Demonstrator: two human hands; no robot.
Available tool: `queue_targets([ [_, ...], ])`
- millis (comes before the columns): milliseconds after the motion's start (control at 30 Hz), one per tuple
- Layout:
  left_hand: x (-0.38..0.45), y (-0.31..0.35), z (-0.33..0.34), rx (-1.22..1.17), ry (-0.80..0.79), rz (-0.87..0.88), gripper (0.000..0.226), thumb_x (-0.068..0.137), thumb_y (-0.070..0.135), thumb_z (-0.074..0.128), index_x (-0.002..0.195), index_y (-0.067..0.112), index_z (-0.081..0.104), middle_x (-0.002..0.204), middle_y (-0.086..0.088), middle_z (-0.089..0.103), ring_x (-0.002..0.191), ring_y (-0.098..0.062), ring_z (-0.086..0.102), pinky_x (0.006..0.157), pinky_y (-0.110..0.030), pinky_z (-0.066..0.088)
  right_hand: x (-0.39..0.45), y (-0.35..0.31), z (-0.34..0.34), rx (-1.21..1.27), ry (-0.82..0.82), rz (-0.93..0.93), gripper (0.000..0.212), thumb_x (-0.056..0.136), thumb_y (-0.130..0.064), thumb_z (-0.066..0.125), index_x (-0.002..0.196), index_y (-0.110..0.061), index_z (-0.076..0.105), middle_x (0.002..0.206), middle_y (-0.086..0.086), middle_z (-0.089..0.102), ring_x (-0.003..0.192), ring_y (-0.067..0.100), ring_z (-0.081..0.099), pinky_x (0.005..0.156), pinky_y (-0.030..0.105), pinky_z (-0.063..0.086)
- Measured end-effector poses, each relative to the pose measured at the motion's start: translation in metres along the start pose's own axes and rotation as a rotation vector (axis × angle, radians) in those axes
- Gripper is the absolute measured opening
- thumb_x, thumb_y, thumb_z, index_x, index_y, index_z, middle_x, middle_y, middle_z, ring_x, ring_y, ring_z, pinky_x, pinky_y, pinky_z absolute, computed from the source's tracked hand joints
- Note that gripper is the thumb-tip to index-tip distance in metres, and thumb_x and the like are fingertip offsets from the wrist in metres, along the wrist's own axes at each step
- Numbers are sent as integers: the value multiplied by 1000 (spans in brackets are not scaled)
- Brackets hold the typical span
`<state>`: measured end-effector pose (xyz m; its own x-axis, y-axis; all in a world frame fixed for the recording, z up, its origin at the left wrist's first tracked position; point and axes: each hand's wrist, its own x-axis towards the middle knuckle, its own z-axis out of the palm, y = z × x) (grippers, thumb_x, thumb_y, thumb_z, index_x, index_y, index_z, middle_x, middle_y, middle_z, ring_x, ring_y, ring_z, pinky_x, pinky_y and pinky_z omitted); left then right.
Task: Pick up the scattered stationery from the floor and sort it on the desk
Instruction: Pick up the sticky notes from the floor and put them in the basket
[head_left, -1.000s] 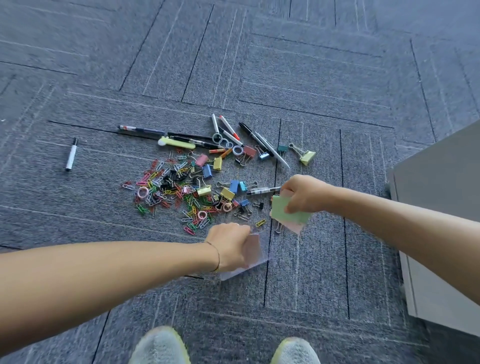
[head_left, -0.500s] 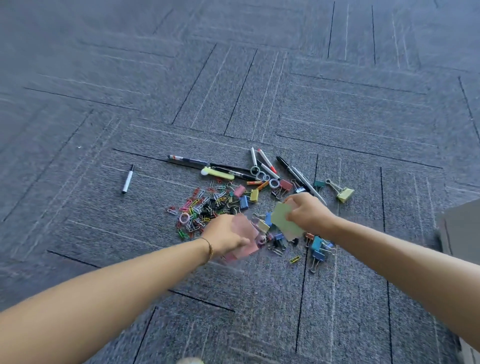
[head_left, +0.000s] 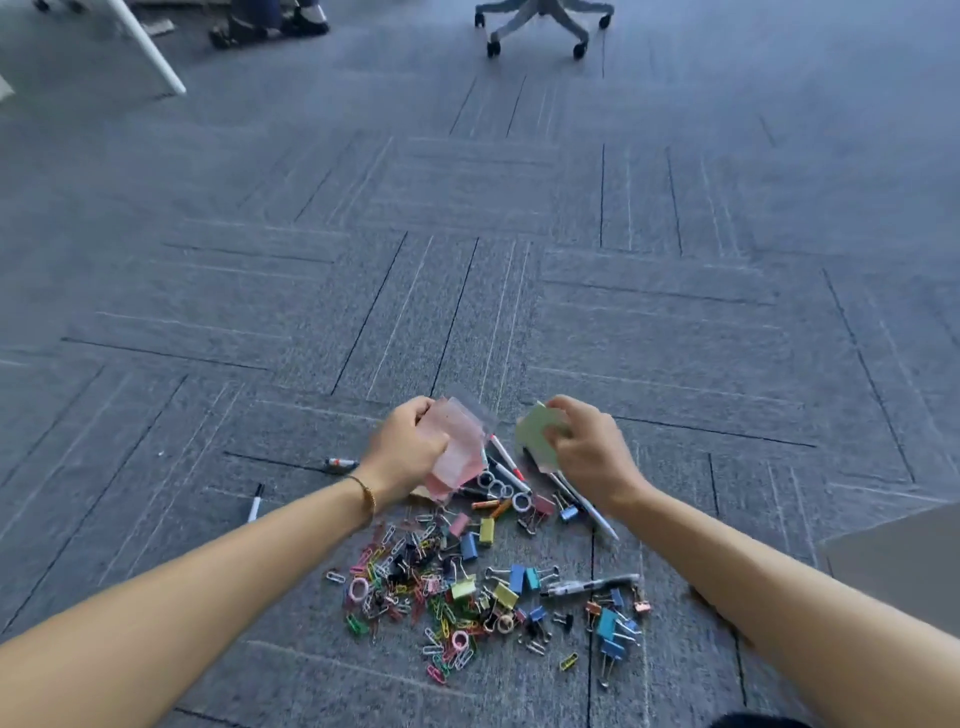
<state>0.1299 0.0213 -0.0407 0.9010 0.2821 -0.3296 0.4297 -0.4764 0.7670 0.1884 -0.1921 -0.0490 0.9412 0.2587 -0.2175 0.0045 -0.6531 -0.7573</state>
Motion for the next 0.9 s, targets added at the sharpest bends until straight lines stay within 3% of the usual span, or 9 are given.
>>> queue_targets([
  [100,-5,65,-19,11,65,175,24,90,3,62,92,27,57,88,3,67,79,-21,66,63,-38,55,2,-47,-46,42,114,-48,28,90,-5,56,111,-19,69,97,4,73,89,26,64,77,38,52],
  [233,-31,155,-49,-10,209,326,20,91,7,63,102,23,59,87,11,66,79,-10,64,63,-27,49,-13,-117,-114,92,251,-116,23,89,-5,55,100,-20,68,78,1,70,72,25,63,61,41,50],
  [400,-90,266,-88,-35,259,375,22,90,10,64,107,24,60,86,8,69,74,-13,68,58,-37,58,-62,-205,-200,92,341,-167,23,88,0,56,98,-19,66,73,-6,66,64,14,59,52,32,43],
  [533,-136,358,-121,-15,243,406,21,91,11,64,103,25,55,83,7,67,68,-13,67,54,-38,57,-104,-267,-276,98,427,-154,25,89,-1,57,96,-24,64,76,-7,65,69,12,58,56,31,42],
  [667,-190,450,-149,19,182,442,19,91,10,63,100,22,52,80,6,64,63,-12,62,47,-26,48,-156,-319,-353,52,489,-113,26,89,-2,55,97,-25,64,79,-3,67,73,14,57,60,33,44],
  [800,-249,521,-173,67,124,494,12,92,26,61,100,25,51,78,11,62,65,-12,60,53,-31,46,-222,-363,-421,79,536,-49,23,90,-2,52,96,-22,63,78,0,66,74,18,57,63,39,48],
  [900,-293,566,-180,75,94,537,13,93,21,60,101,26,50,78,13,61,66,-9,59,54,-30,44,-269,-388,-466,87,586,-30,25,91,2,51,96,-18,64,76,-2,65,76,17,56,66,42,48],
])
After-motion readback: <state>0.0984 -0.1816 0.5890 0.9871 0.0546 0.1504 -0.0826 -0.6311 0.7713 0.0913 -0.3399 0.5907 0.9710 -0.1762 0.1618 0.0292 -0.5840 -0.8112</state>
